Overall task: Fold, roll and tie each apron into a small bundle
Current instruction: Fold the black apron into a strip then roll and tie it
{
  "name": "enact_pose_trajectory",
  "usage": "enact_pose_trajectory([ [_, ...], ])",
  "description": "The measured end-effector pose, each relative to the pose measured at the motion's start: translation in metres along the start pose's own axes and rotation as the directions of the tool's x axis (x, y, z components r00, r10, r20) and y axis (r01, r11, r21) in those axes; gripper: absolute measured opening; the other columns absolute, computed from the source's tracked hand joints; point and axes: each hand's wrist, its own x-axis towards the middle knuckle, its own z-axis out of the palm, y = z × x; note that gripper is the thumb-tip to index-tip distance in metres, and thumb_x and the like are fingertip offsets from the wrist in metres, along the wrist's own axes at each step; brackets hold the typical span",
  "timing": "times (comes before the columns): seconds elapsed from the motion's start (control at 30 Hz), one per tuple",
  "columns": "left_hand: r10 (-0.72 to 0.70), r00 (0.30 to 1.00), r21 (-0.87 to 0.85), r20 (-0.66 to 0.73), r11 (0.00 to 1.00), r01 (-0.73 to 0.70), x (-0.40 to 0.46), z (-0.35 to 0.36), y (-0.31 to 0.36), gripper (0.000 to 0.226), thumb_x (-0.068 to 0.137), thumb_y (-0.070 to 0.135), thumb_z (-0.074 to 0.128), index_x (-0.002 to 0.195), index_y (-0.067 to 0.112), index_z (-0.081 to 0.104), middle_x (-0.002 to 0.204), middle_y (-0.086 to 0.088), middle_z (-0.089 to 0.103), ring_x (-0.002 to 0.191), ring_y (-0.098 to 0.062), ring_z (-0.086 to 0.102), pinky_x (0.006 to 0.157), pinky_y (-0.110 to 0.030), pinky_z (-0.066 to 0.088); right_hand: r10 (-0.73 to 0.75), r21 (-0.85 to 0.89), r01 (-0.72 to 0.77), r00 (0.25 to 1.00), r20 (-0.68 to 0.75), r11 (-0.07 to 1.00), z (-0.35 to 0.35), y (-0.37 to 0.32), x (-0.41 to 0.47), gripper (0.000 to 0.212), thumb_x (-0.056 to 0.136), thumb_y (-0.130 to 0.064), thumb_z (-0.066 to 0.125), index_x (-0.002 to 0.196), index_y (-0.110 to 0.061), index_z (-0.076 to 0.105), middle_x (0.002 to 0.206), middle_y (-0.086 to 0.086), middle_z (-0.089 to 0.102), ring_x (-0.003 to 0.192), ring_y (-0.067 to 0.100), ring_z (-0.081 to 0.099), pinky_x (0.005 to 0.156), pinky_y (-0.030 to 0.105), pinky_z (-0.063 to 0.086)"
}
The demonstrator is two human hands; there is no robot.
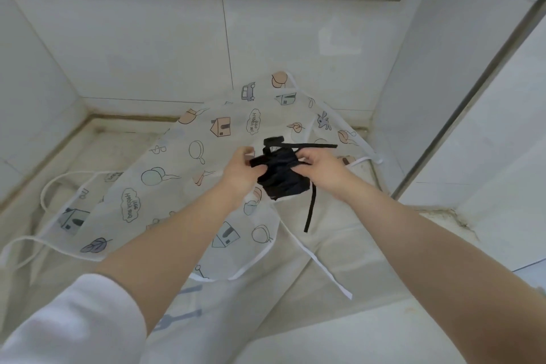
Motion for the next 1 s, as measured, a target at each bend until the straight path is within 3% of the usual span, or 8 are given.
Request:
enact_pose_trajectory([
  [0.17, -0.075, 0.978, -0.203, 0.192, 0.972, 0.115, -0.014, 0.016, 0.005, 0.036, 0.091, 0.011, 0.057, 0.123, 0.024, 0.050, 0.106, 0.001, 0.058, 0.089, -0.014, 0.057, 0.072, -0.029, 0.049, -0.111, -0.363, 0.109, 0.994, 0.016, 0.925, 0.019, 0.003, 0.001, 0.020, 0.085, -0.015, 0.059, 0.102, -0.007, 0.065, 0.092, 0.009, 0.065, 0.086, 0.025, 0.059, 0.071, 0.033, 0.046],
  [0.3, 0.007, 0.994, -0.133, 0.110, 0.991, 0.008, -0.016, 0.018, 0.001, 0.011, 0.096, 0.015, 0.050, 0.103, 0.018, 0.057, 0.087, 0.003, 0.060, 0.078, -0.010, 0.057, 0.071, -0.024, 0.048, -0.164, -0.346, 0.172, 0.985, 0.053, 0.922, 0.016, 0.006, -0.004, 0.015, 0.082, -0.014, 0.061, 0.095, -0.009, 0.067, 0.084, 0.004, 0.068, 0.081, 0.022, 0.061, 0.073, 0.034, 0.049],
  [0.5, 0.008, 0.998, 0.014, -0.063, 1.000, -0.007, -0.002, 0.003, 0.007, 0.034, 0.096, 0.005, 0.038, 0.071, 0.019, 0.056, 0.068, 0.003, 0.052, 0.069, -0.013, 0.048, 0.057, -0.010, 0.040, -0.174, -0.476, 0.218, 0.975, 0.135, 0.852, 0.005, 0.020, -0.009, 0.022, 0.087, -0.012, 0.054, 0.106, -0.018, 0.064, 0.085, 0.001, 0.061, 0.083, 0.022, 0.057, 0.069, 0.031, 0.043],
  [0.57, -0.157, 0.978, -0.259, -0.133, 0.958, 0.119, 0.008, -0.005, 0.011, 0.034, 0.099, 0.010, 0.036, 0.067, 0.014, 0.047, 0.061, -0.001, 0.046, 0.062, -0.015, 0.046, 0.064, -0.019, 0.042, -0.183, -0.520, 0.216, 0.976, 0.114, 0.827, 0.002, 0.022, -0.012, 0.026, 0.087, -0.009, 0.055, 0.108, -0.019, 0.064, 0.088, 0.000, 0.062, 0.087, 0.025, 0.058, 0.065, 0.028, 0.038],
  [0.7, -0.355, 0.928, -0.754, -0.116, 0.640, 0.150, 0.021, -0.022, 0.012, 0.029, 0.103, 0.016, 0.027, 0.077, 0.008, 0.039, 0.073, -0.012, 0.049, 0.065, -0.023, 0.053, 0.077, -0.036, 0.049, -0.240, -0.600, 0.260, 0.964, 0.115, 0.757, 0.004, 0.016, -0.011, 0.030, 0.088, -0.011, 0.053, 0.115, -0.019, 0.060, 0.102, 0.002, 0.066, 0.092, 0.026, 0.059, 0.073, 0.035, 0.047],
  [0.8, -0.479, 0.870, -0.601, -0.112, 0.730, 0.325, 0.027, -0.037, -0.005, 0.019, 0.100, 0.020, 0.033, 0.108, 0.010, 0.047, 0.127, -0.018, 0.053, 0.107, -0.030, 0.059, 0.099, -0.035, 0.040, -0.255, -0.644, 0.237, 0.965, 0.066, 0.728, 0.006, 0.014, -0.009, 0.029, 0.089, -0.013, 0.052, 0.117, -0.016, 0.057, 0.102, 0.007, 0.066, 0.091, 0.031, 0.060, 0.073, 0.038, 0.049],
  [0.9, -0.584, 0.812, -0.427, -0.011, 0.737, 0.525, 0.019, -0.042, -0.024, 0.056, 0.096, 0.045, 0.040, 0.136, 0.006, 0.037, 0.118, -0.019, 0.049, 0.102, -0.031, 0.051, 0.095, -0.045, 0.041, -0.264, -0.606, 0.161, 0.961, -0.083, 0.779, 0.000, 0.015, -0.009, 0.028, 0.089, -0.011, 0.052, 0.117, -0.011, 0.056, 0.099, 0.010, 0.066, 0.089, 0.033, 0.059, 0.068, 0.037, 0.047],
  [1.0, -0.511, 0.804, -0.341, 0.305, 0.729, 0.593, 0.003, -0.026, -0.013, 0.075, 0.088, 0.066, 0.036, 0.119, -0.001, 0.050, 0.108, -0.019, 0.058, 0.097, -0.034, 0.057, 0.079, -0.047, 0.048, -0.260, -0.597, 0.152, 0.961, -0.097, 0.788, 0.001, 0.017, -0.008, 0.029, 0.089, -0.011, 0.052, 0.117, -0.011, 0.056, 0.101, 0.010, 0.066, 0.091, 0.032, 0.059, 0.070, 0.038, 0.047],
])
